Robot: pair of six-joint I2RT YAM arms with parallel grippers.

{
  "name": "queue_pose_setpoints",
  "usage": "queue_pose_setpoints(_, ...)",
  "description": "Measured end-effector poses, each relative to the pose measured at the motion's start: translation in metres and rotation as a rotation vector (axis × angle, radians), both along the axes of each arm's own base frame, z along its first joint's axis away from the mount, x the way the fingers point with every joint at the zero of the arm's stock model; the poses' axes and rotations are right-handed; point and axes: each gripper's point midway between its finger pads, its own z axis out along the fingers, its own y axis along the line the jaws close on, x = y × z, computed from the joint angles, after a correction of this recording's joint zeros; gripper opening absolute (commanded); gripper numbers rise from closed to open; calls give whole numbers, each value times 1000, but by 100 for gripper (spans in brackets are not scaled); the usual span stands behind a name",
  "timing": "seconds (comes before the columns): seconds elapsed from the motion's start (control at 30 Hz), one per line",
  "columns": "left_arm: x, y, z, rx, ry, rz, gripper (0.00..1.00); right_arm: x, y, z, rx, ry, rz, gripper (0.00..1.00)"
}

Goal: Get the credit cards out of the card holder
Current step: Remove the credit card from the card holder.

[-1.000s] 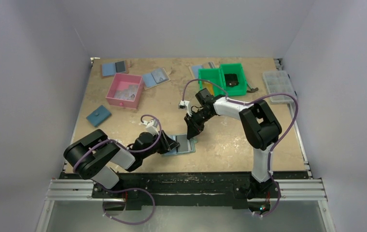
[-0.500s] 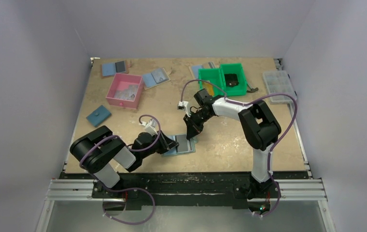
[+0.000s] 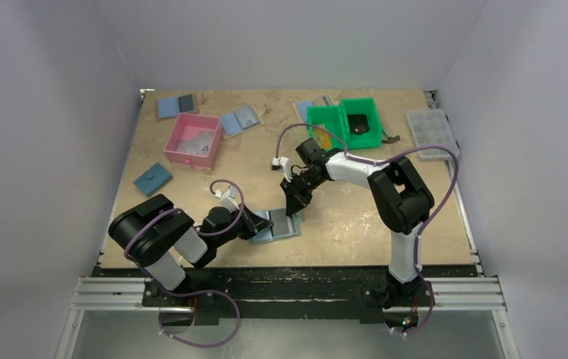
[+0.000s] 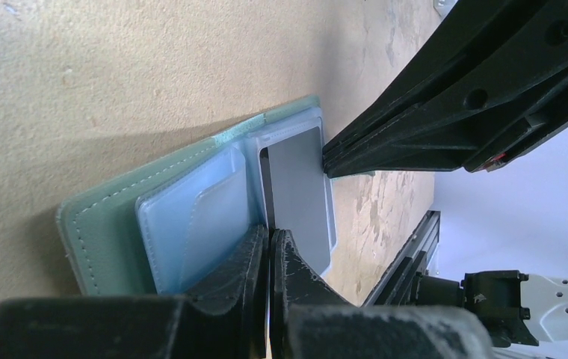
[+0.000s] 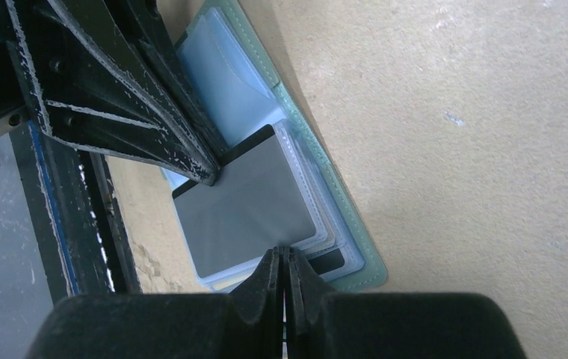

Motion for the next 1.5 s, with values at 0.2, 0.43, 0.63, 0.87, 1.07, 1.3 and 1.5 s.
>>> queue_pose_setpoints(0.2,-3,9,1,-5,6,13,0,0,6,-1,-3,-18,3,8)
queue_pose_setpoints(0.43,-4,12,2,-15,15,4,0,0,8,-1,-6,-22,0,9)
queue_pose_setpoints(0.63,-9,16,1,-23,25,-7,0,0,10,-1,-6,-31,4,9)
queue_pose_setpoints(0.87,-11,18,1,-31,31,-14,0,0,10,-1,-4,-34,5,11)
queue_pose_setpoints(1.07,-13,21,2,-35,33,-15,0,1,11,-2,-3,-34,6,11)
queue_pose_setpoints(1.3,-13,24,3,-39,37,-12,0,2,11,-2,-3,-38,6,12)
queue_pose_setpoints(1.5,-15,26,3,-34,42,-17,0,4,10,-6,-19,-44,2,12)
